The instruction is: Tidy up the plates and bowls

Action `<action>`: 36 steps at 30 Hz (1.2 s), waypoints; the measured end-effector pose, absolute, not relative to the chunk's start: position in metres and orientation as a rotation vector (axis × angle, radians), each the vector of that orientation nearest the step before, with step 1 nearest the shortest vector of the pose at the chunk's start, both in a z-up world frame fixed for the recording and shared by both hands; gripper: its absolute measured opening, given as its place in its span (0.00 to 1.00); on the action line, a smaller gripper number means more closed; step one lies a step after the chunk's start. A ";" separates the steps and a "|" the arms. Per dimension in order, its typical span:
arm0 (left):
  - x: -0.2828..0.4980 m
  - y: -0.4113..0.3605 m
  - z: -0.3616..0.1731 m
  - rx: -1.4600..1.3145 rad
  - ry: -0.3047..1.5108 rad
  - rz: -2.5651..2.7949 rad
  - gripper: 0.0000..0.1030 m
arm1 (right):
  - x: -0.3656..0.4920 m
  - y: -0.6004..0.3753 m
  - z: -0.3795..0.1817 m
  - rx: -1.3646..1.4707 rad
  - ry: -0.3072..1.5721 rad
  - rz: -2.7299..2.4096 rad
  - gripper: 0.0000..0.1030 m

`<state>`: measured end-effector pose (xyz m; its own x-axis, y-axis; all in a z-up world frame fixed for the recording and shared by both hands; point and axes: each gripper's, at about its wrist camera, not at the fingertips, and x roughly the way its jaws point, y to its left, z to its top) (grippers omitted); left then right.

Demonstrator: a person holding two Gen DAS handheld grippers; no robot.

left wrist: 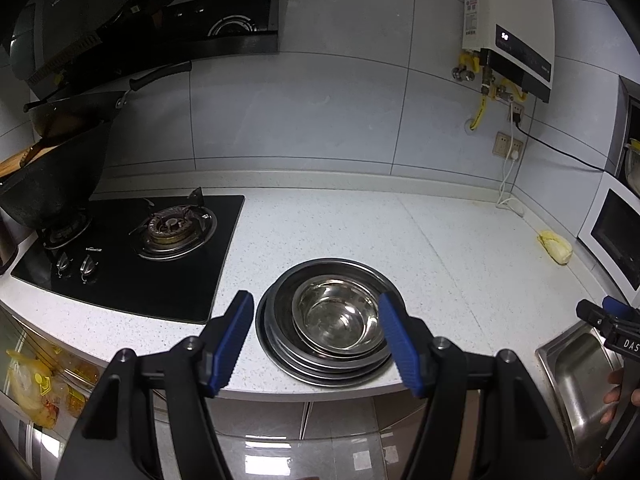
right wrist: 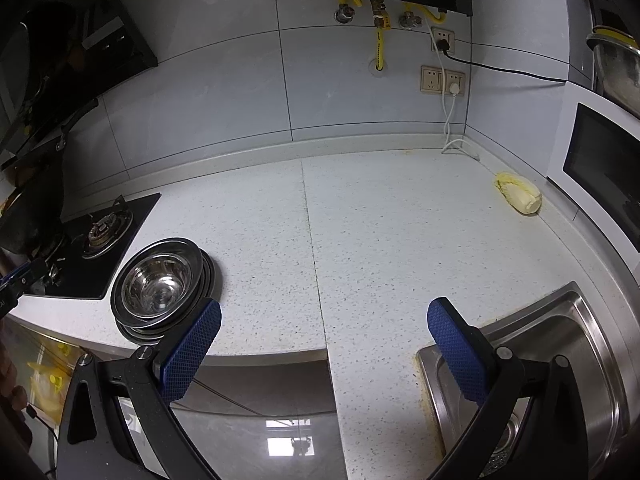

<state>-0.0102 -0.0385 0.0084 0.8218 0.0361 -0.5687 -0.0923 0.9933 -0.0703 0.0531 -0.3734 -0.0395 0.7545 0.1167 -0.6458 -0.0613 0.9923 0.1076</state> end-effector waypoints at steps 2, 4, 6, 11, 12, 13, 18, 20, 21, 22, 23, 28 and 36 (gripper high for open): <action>-0.010 -0.038 0.009 -0.094 0.602 0.068 0.61 | 0.053 -0.373 -0.039 0.084 0.709 0.100 0.99; -0.011 -0.039 0.009 -0.091 0.601 0.067 0.61 | 0.052 -0.373 -0.039 0.084 0.708 0.100 0.98; -0.011 -0.039 0.009 -0.090 0.601 0.062 0.61 | 0.051 -0.373 -0.039 0.084 0.710 0.099 0.98; -0.011 -0.041 0.008 -0.087 0.605 0.059 0.61 | 0.050 -0.374 -0.038 0.080 0.707 0.096 0.99; -0.011 -0.041 0.008 -0.087 0.606 0.061 0.61 | 0.050 -0.374 -0.038 0.080 0.708 0.095 0.98; -0.011 -0.041 0.008 -0.086 0.606 0.061 0.61 | 0.050 -0.374 -0.038 0.080 0.708 0.095 0.98; -0.013 -0.042 0.009 -0.077 0.603 0.072 0.61 | 0.050 -0.372 -0.039 0.074 0.711 0.097 0.98; -0.013 -0.043 0.008 -0.074 0.606 0.074 0.61 | 0.050 -0.370 -0.039 0.071 0.711 0.100 0.98; -0.013 -0.043 0.007 -0.075 0.609 0.074 0.61 | 0.050 -0.369 -0.039 0.067 0.710 0.102 0.98; -0.013 -0.043 0.007 -0.075 0.610 0.074 0.61 | 0.050 -0.368 -0.039 0.065 0.710 0.104 0.98; -0.013 -0.043 0.007 -0.073 0.610 0.075 0.61 | 0.050 -0.367 -0.039 0.065 0.711 0.106 0.98; -0.013 -0.044 0.008 -0.069 0.608 0.075 0.61 | 0.048 -0.366 -0.039 0.064 0.712 0.109 0.98; -0.012 -0.051 0.007 -0.050 0.618 0.057 0.61 | 0.044 -0.367 -0.038 0.065 0.709 0.103 0.98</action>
<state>-0.0120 -0.0508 0.0073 0.8138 0.0382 -0.5798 -0.0679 0.9973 -0.0296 0.0441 -0.3674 -0.0376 0.7540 0.1168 -0.6464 -0.0723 0.9928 0.0950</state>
